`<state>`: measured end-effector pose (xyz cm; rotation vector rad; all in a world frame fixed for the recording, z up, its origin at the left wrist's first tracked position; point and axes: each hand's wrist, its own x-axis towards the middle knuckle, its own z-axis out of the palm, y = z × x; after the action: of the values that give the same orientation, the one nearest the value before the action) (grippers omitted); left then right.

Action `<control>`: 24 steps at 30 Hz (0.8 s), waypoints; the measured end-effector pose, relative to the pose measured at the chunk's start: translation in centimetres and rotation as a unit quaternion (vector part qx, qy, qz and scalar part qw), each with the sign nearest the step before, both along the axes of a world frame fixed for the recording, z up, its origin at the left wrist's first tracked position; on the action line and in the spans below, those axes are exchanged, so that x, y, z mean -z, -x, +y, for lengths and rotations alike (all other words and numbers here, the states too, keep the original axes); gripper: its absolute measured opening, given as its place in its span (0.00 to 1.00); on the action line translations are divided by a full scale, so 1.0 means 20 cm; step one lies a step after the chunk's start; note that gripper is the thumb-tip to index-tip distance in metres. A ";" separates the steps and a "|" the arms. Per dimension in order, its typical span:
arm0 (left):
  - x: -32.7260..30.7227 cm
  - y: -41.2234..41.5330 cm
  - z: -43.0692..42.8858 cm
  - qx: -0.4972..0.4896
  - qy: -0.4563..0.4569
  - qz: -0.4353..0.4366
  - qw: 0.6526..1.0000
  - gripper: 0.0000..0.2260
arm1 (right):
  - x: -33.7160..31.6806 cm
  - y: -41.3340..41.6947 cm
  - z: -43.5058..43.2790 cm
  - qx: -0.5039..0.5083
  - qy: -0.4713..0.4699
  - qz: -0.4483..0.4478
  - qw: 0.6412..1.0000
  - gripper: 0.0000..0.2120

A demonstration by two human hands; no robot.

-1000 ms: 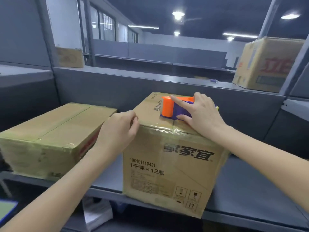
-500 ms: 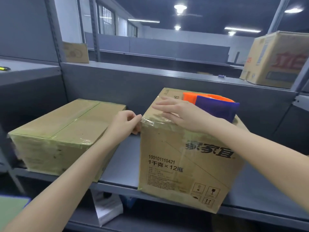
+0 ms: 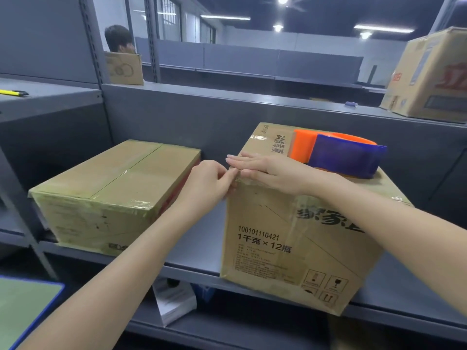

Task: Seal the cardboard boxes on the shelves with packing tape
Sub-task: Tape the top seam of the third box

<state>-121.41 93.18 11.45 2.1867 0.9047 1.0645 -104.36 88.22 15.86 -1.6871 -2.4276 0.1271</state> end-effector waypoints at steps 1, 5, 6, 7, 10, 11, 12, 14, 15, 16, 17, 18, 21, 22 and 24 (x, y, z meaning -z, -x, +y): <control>0.00 0.01 0.01 0.020 0.016 -0.005 1.000 0.15 | 0.00 0.00 0.00 0.000 0.001 -0.006 1.000 0.20; 0.06 0.06 0.02 0.024 -0.018 -0.004 1.000 0.15 | 0.01 0.01 0.00 -0.008 -0.006 -0.029 1.000 0.22; 0.08 0.06 0.02 -0.005 -0.052 0.013 0.999 0.18 | 0.01 0.01 0.00 -0.010 -0.010 -0.036 0.999 0.22; 0.11 0.05 0.02 -0.034 -0.075 0.024 0.996 0.19 | 0.01 0.01 -0.01 -0.012 -0.014 -0.041 0.999 0.23; 0.16 0.03 0.04 -0.038 -0.075 -0.018 0.996 0.18 | 0.01 0.01 -0.01 -0.012 -0.023 -0.039 0.999 0.22; 0.17 0.02 0.05 -0.027 -0.071 -0.037 0.996 0.16 | 0.01 0.01 -0.01 -0.011 -0.025 -0.039 0.999 0.22; 0.18 0.02 0.05 -0.017 -0.077 -0.051 0.996 0.14 | 0.01 0.01 -0.01 -0.010 -0.028 -0.042 0.999 0.21; 0.19 0.01 0.06 0.000 -0.106 -0.066 0.992 0.13 | 0.01 0.02 0.00 -0.010 -0.034 -0.049 0.998 0.21; 0.19 0.01 0.06 0.004 -0.118 -0.069 0.991 0.12 | 0.01 0.02 -0.01 -0.009 -0.037 -0.051 0.998 0.21; 0.19 0.01 0.06 0.009 -0.128 -0.070 0.989 0.11 | 0.01 0.02 -0.01 -0.008 -0.038 -0.053 0.998 0.21; 0.19 0.02 0.06 0.013 -0.134 -0.071 0.988 0.10 | 0.01 0.02 -0.01 -0.007 -0.035 -0.055 0.998 0.21; 0.18 0.02 0.06 0.018 -0.137 -0.071 0.988 0.09 | 0.01 0.02 -0.01 -0.006 -0.030 -0.055 0.998 0.21; 0.18 0.04 0.05 0.021 -0.134 -0.036 0.990 0.08 | 0.01 0.02 -0.03 -0.008 -0.009 -0.076 0.997 0.23; 0.18 0.04 0.04 0.012 -0.131 -0.015 0.991 0.07 | 0.00 0.01 -0.04 -0.006 -0.005 -0.090 0.996 0.23; 0.17 0.06 0.02 -0.040 -0.154 0.005 0.987 0.05 | -0.01 -0.03 -0.09 0.009 0.002 -0.091 0.996 0.24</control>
<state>-122.59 93.59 8.00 2.4230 0.8864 1.3061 -103.74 86.51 16.13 -1.7943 -2.5396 -0.0248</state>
